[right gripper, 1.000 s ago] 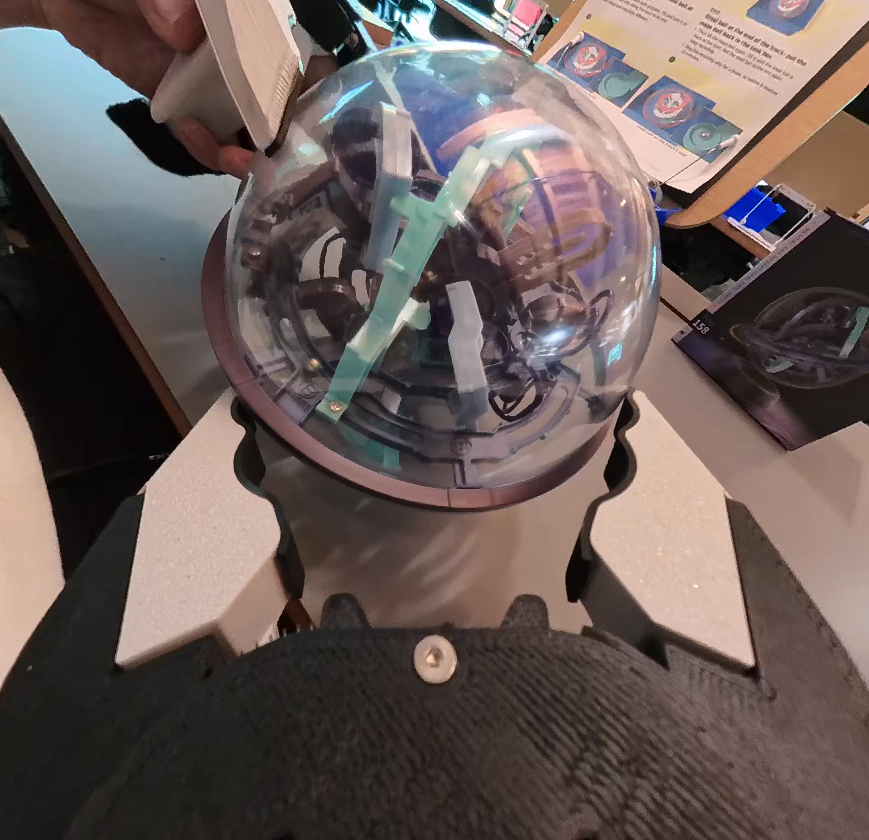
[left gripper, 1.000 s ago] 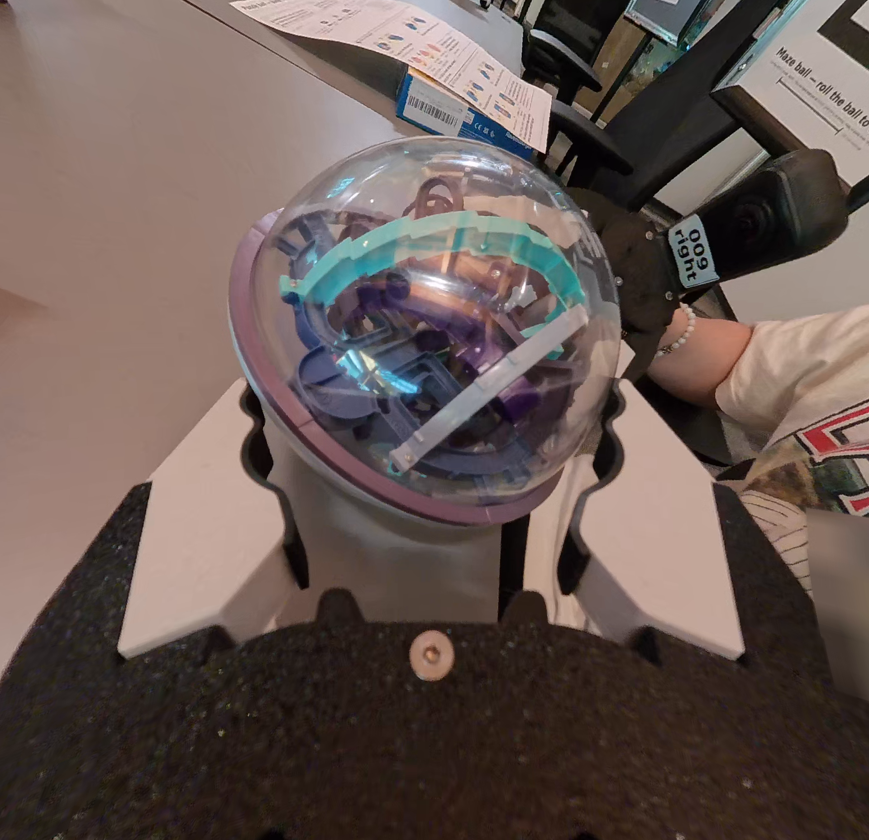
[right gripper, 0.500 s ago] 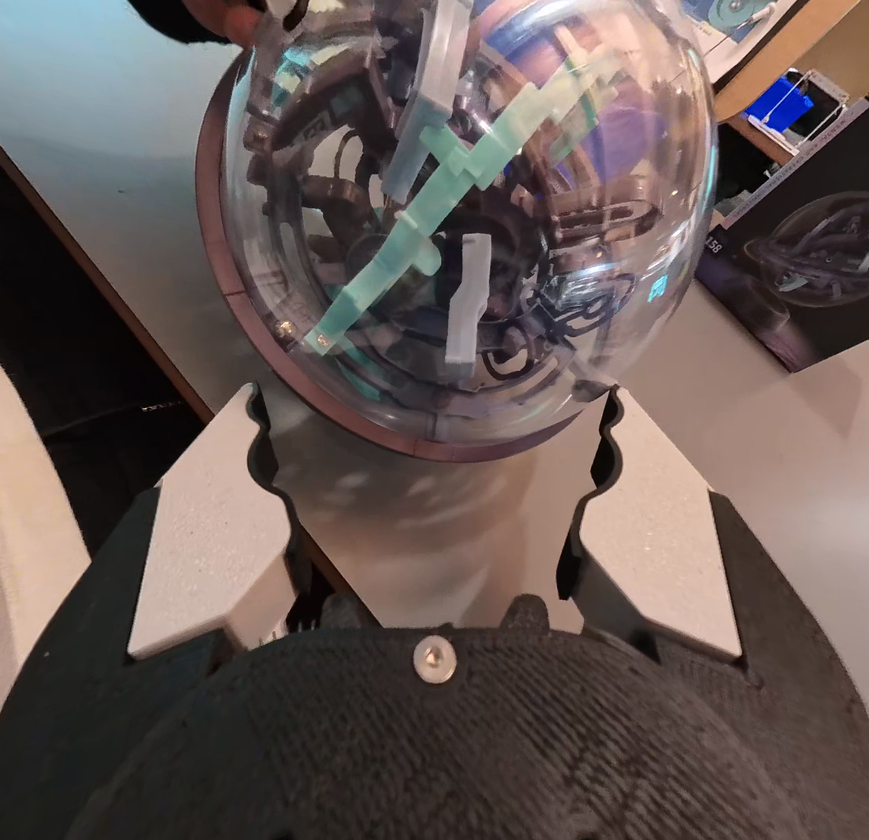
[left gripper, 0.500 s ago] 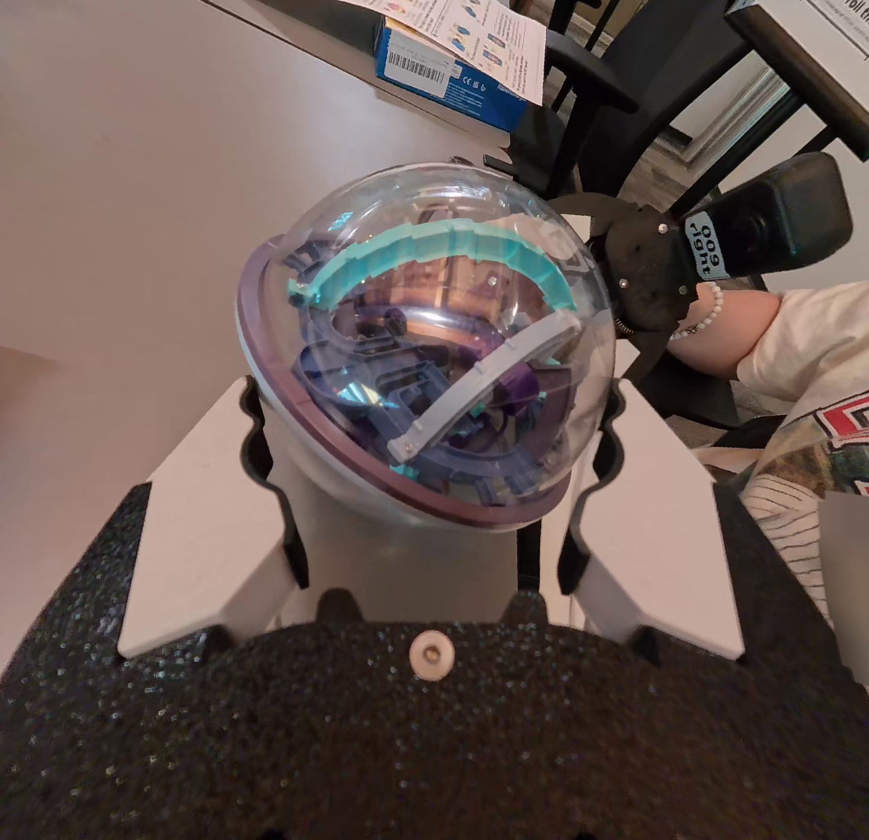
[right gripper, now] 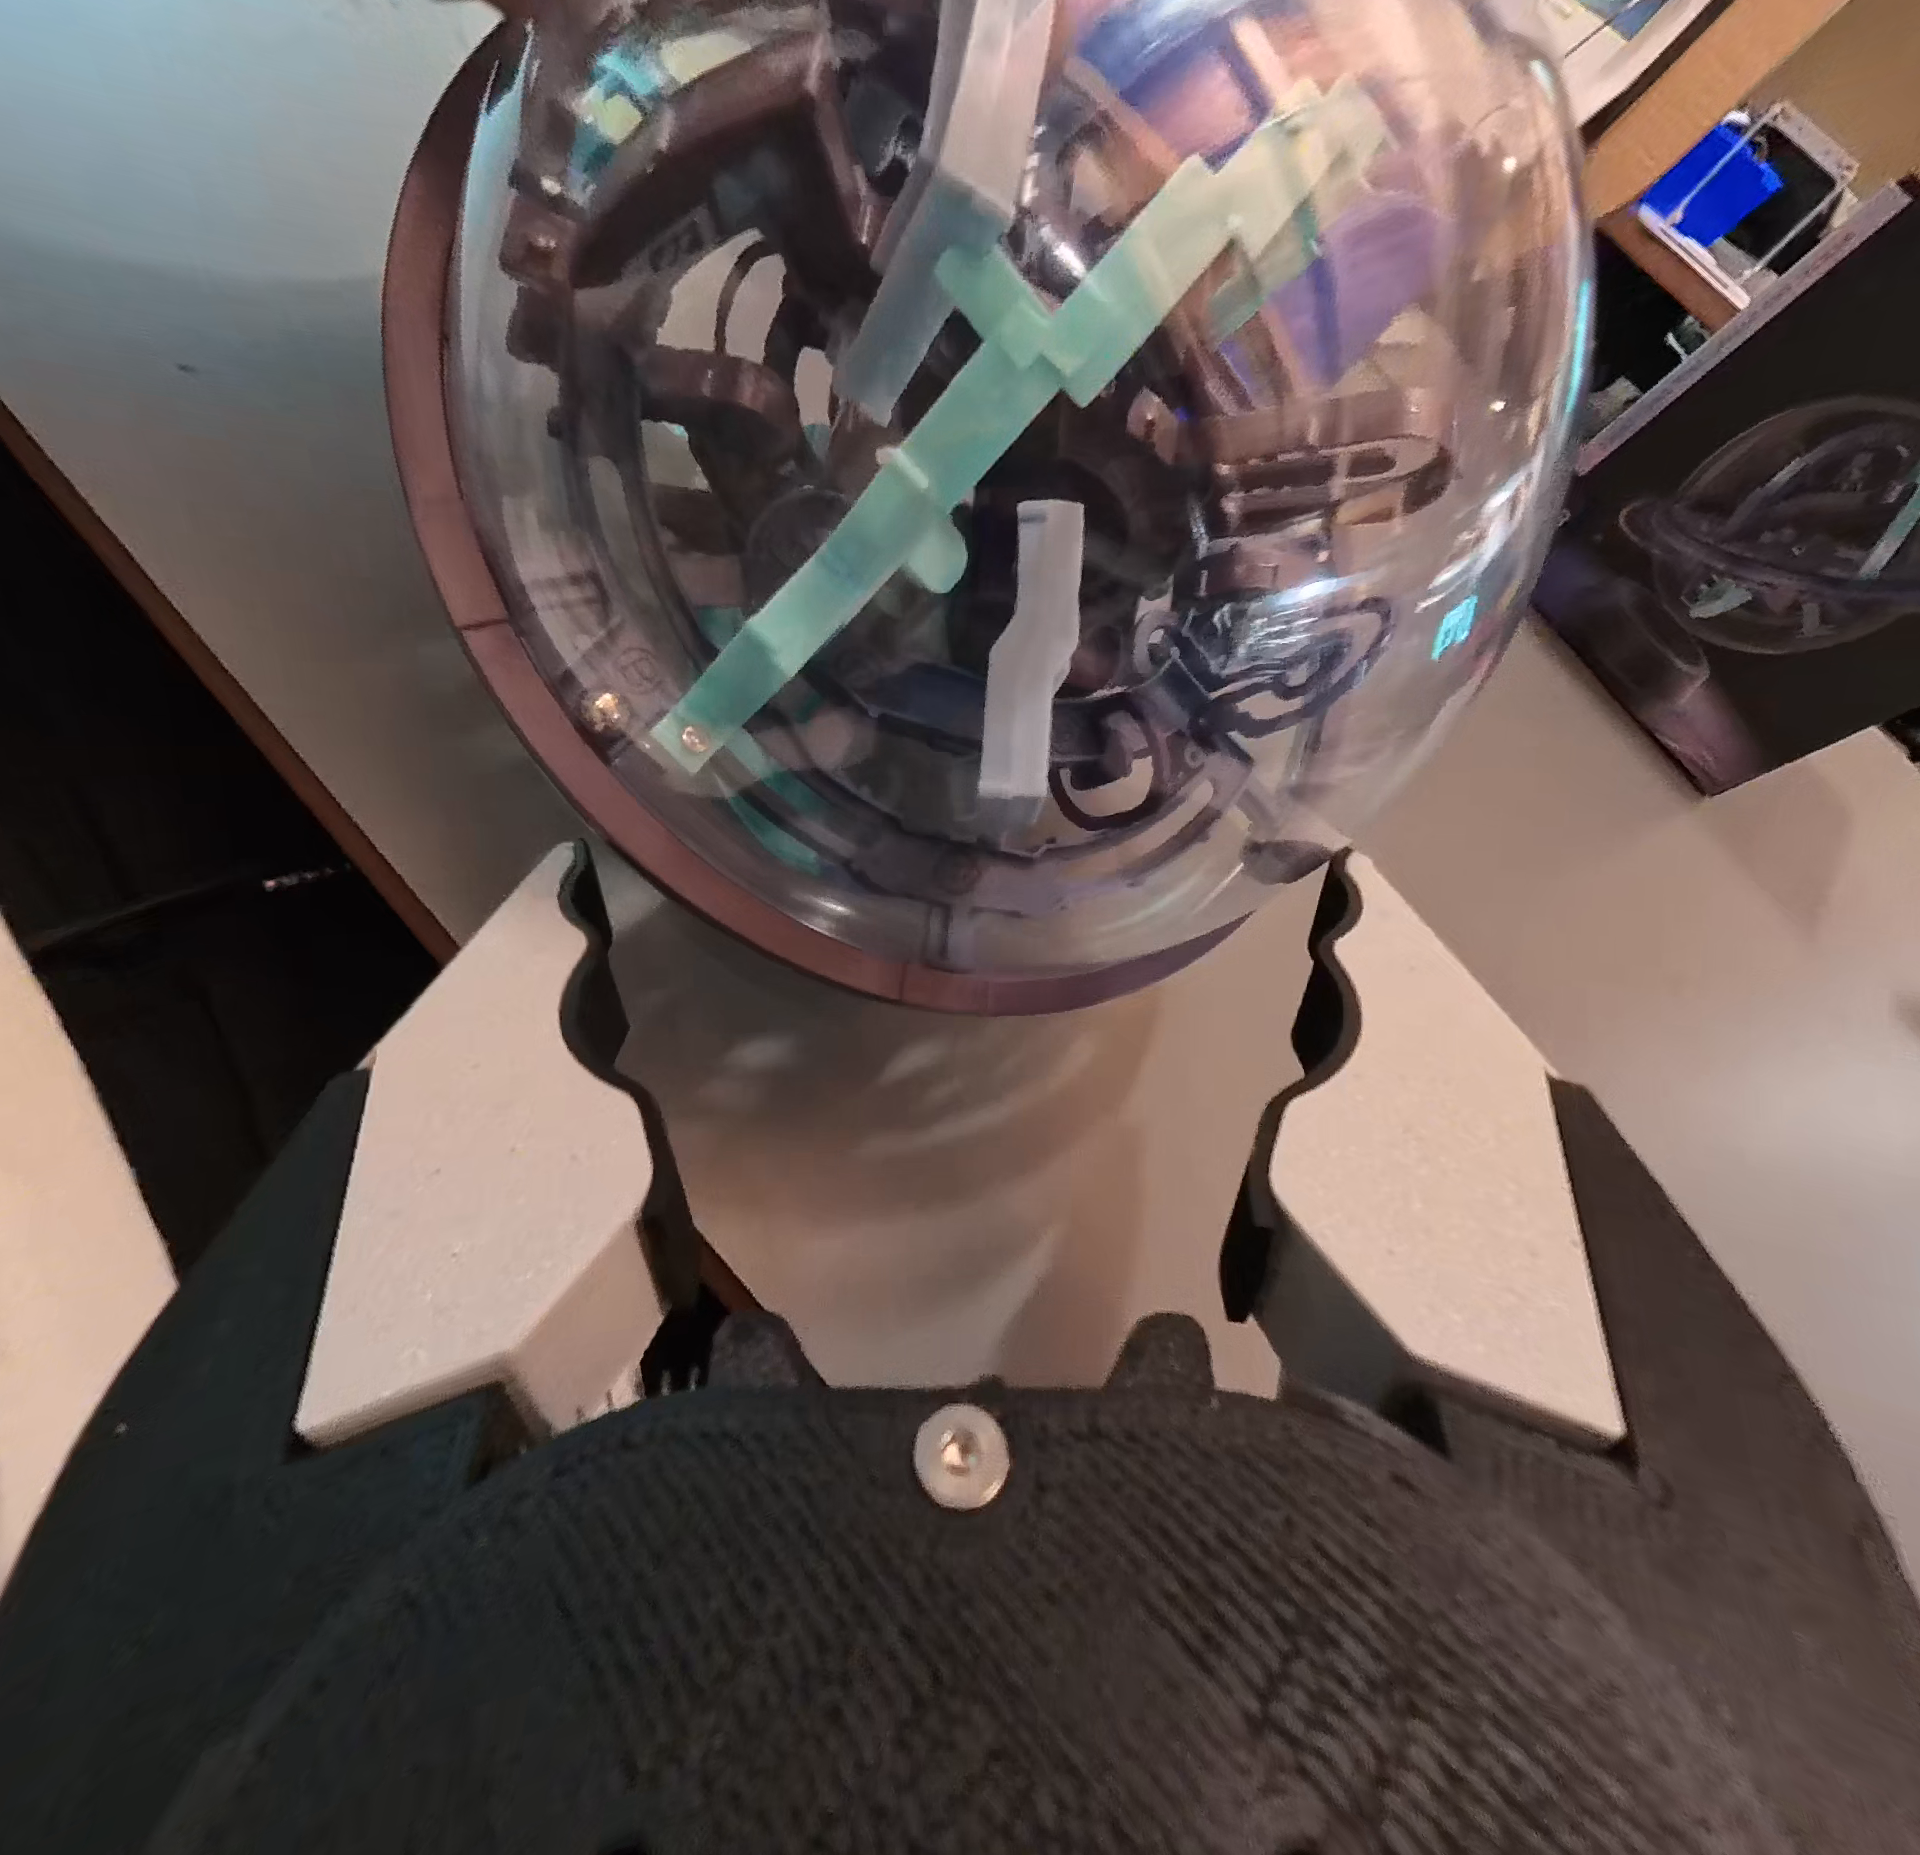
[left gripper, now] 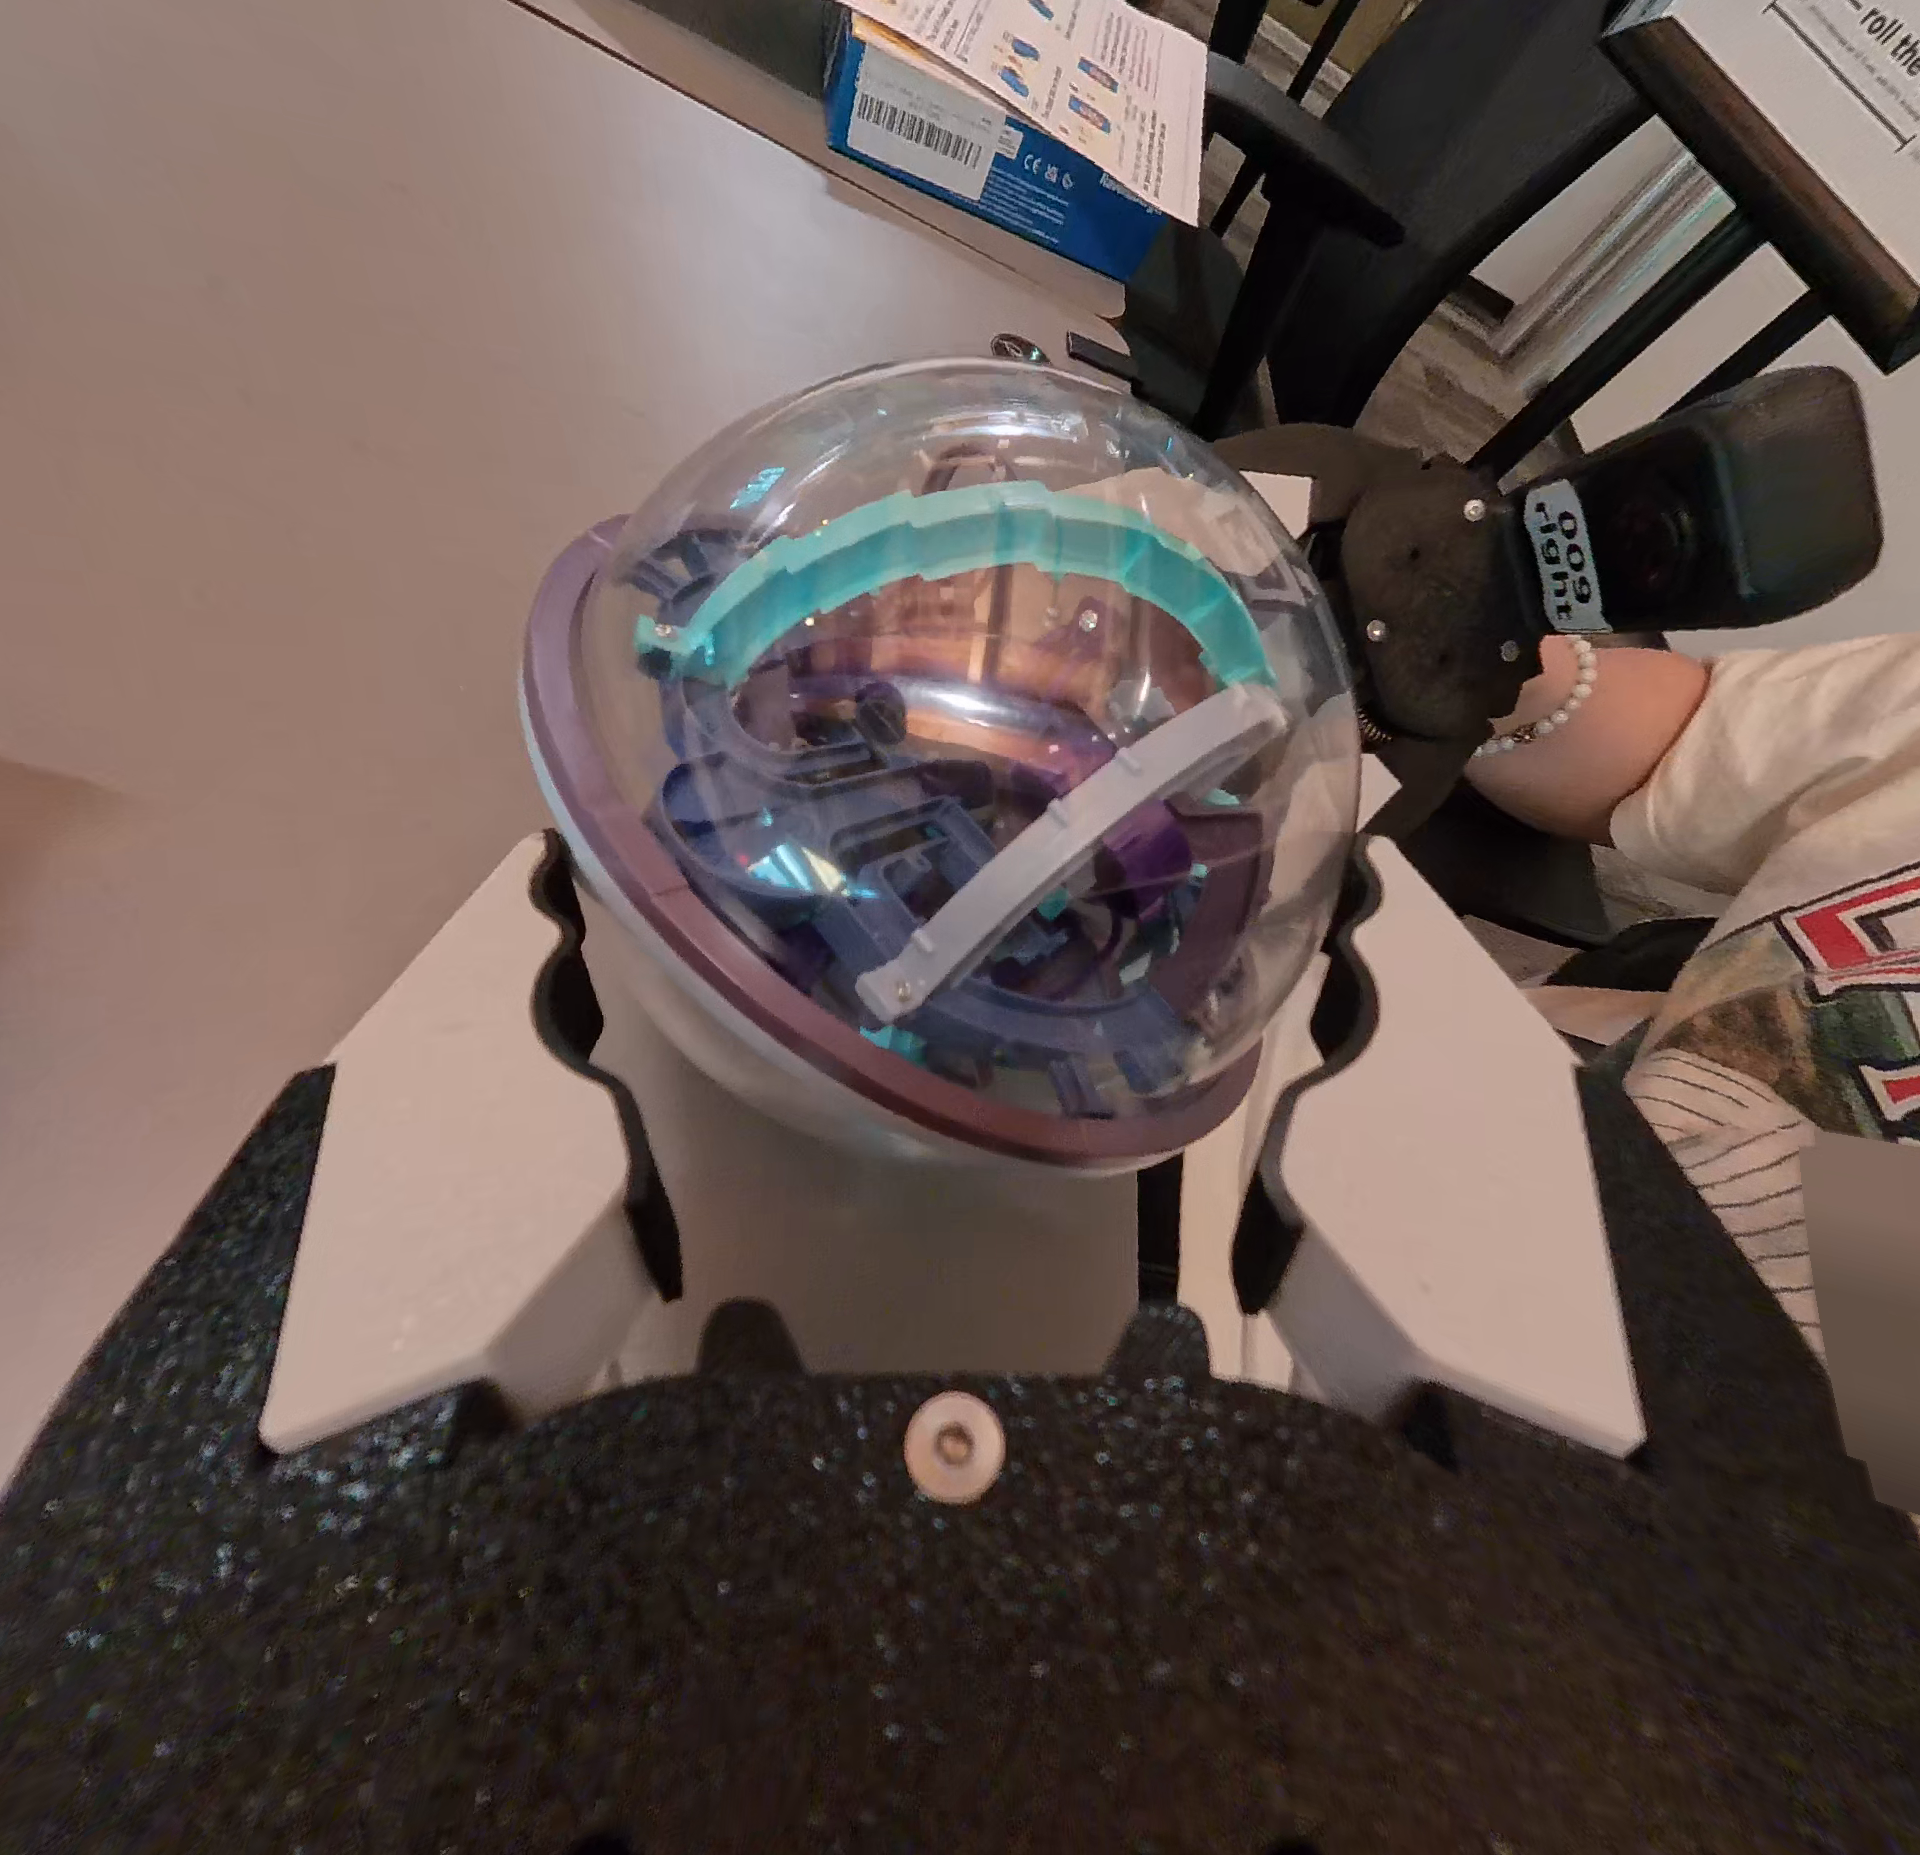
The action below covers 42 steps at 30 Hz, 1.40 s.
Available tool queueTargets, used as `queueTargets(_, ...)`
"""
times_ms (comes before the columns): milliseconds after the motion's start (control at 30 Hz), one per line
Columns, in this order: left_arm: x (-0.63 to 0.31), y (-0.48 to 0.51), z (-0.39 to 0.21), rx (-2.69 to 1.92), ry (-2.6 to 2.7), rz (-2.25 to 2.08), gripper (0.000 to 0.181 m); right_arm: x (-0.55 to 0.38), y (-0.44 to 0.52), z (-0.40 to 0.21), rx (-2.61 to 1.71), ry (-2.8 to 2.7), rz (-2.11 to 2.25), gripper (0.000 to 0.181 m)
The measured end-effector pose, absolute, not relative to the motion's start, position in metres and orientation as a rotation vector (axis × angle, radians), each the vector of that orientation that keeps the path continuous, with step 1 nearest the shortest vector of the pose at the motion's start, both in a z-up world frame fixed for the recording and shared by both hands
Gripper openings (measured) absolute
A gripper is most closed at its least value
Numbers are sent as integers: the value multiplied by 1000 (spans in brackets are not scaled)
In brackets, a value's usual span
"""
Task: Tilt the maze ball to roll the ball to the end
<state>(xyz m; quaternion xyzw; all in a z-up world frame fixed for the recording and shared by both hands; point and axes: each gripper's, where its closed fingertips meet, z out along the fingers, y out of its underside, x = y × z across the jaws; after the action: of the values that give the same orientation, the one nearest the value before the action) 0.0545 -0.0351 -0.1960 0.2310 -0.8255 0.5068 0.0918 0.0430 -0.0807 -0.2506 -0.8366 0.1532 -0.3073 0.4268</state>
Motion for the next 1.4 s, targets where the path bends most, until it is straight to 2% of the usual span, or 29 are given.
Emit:
queueTargets(900, 84, -53, -186, 763, -2278, 1525, 138, 46, -81, -259, -2006, 718, -564, 121)
queueTargets(1233, 86, -56, -184, 752, -2309, 1480, 137, 42, -85, -267, -2083, 655, -567, 116)
queueTargets(1333, 86, -59, -184, 738, -2324, 1472, 137, 54, -97, -259, -2137, 575, -682, 117)
queueTargets(1400, 85, -60, -184, 729, -2337, 1466, 137, 59, -101, -252, -2180, 498, -721, 128)
